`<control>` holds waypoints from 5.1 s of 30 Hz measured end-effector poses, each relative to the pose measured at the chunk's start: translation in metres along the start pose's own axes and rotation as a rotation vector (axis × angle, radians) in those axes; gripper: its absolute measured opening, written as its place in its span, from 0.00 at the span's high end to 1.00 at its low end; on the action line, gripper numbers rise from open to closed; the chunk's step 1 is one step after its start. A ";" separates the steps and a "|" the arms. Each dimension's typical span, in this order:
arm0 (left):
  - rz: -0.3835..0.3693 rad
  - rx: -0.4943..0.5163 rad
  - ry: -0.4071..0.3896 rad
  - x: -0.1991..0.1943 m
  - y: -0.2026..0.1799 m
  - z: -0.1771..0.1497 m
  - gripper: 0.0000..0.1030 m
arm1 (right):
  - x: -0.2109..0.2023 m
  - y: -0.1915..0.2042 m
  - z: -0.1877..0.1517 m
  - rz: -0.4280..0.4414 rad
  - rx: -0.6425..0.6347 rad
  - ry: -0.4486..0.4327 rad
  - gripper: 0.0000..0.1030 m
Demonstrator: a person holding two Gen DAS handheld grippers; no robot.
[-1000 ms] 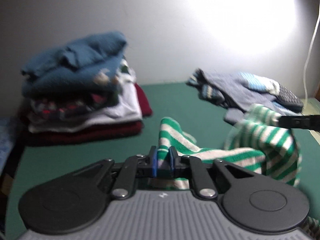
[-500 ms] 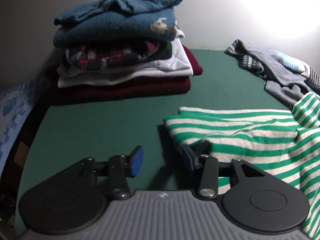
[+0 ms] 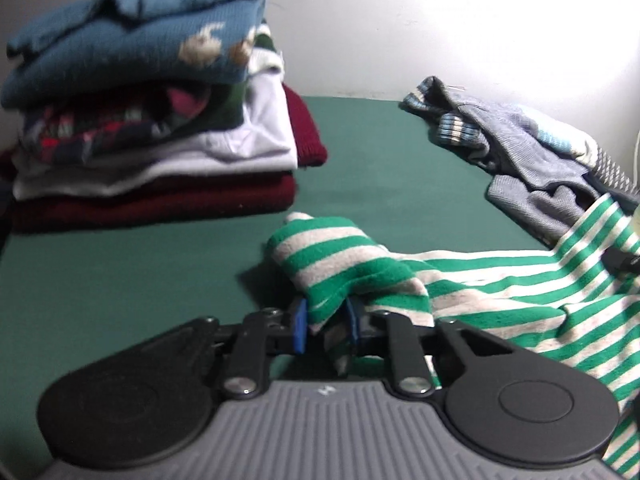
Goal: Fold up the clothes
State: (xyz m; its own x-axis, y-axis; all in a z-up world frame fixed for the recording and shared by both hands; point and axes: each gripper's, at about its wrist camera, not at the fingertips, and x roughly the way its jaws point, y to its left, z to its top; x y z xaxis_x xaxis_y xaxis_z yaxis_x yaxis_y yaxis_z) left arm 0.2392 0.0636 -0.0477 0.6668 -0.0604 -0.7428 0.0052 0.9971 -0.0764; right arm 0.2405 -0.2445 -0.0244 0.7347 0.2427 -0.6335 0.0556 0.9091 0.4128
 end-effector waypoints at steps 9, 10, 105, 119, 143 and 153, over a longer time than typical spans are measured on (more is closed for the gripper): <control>0.178 -0.150 -0.275 -0.105 0.039 0.020 0.94 | -0.084 0.034 0.020 0.025 -0.171 -0.256 0.90; 0.202 -0.144 -0.310 -0.117 0.042 0.024 0.94 | -0.090 0.040 0.022 0.033 -0.198 -0.279 0.90; 0.266 0.324 -0.060 -0.247 -0.032 -0.202 0.01 | -0.243 -0.166 -0.107 -0.508 -0.127 -0.063 0.98; 0.225 0.409 0.085 -0.223 -0.100 -0.251 0.01 | -0.245 -0.162 -0.145 -0.230 -0.110 0.166 0.57; 0.238 0.410 0.130 -0.249 -0.109 -0.274 0.02 | -0.253 -0.203 -0.148 -0.375 -0.115 0.105 0.98; 0.245 0.363 0.142 -0.256 -0.107 -0.272 0.01 | -0.273 -0.151 -0.127 -0.260 -0.247 -0.104 0.56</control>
State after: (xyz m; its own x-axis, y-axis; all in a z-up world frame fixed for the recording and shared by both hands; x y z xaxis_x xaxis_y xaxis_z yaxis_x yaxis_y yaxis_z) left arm -0.1349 -0.0402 -0.0300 0.5726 0.1983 -0.7955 0.1381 0.9331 0.3320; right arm -0.0537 -0.4047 0.0032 0.7827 -0.0309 -0.6216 0.0937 0.9932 0.0687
